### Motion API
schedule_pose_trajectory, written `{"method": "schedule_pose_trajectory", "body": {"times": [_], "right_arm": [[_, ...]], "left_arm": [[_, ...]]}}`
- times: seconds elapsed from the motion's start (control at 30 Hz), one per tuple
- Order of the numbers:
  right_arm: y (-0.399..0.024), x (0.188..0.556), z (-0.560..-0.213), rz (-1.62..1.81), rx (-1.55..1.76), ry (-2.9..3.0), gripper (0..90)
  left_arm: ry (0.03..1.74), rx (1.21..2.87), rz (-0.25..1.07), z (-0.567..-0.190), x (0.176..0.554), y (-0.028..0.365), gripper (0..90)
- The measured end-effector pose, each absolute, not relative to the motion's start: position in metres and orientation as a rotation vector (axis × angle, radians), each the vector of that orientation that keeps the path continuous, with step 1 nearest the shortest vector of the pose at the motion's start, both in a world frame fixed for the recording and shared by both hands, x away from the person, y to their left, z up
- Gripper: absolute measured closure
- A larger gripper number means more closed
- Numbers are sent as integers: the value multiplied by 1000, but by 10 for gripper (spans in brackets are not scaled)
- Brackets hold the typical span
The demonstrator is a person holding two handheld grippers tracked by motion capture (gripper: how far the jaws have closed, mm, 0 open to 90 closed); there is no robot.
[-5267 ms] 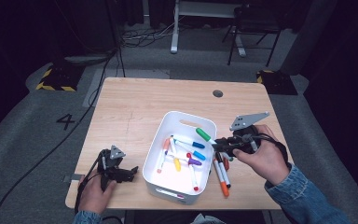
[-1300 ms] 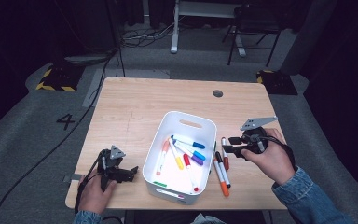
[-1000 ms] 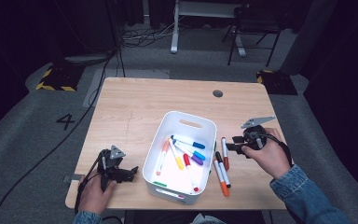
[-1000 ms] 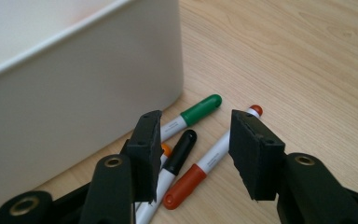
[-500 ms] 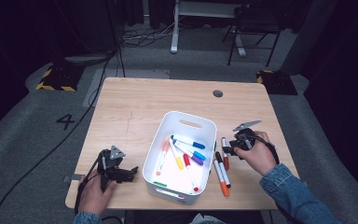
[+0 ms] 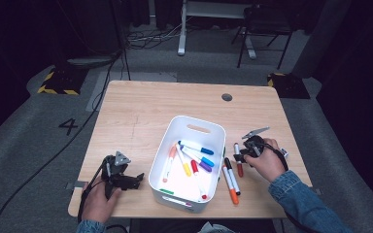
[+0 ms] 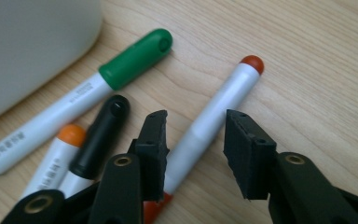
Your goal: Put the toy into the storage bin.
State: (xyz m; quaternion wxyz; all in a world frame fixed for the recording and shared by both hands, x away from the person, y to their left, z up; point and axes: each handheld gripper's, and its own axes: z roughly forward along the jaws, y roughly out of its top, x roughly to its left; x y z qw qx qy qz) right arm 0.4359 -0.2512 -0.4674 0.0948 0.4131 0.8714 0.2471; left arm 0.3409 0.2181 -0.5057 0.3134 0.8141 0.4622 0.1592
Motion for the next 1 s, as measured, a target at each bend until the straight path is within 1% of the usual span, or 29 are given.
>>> {"method": "schedule_pose_trajectory", "body": {"times": [0.1, 0.2, 0.73, 1.0], "right_arm": [[-256, 437, -472, 687, 1257, 2581, 709], [-259, 437, -472, 694, 1272, 2567, 760], [-262, 437, -471, 708, 1296, 2559, 769], [-267, 432, -456, 773, 1296, 2551, 769]], "left_arm": [[1219, 2147, 420, -506, 341, 218, 0], [1219, 2147, 420, -506, 341, 218, 0], [1219, 2147, 419, -506, 341, 218, 0], [1219, 2147, 420, -506, 341, 218, 0]]}}
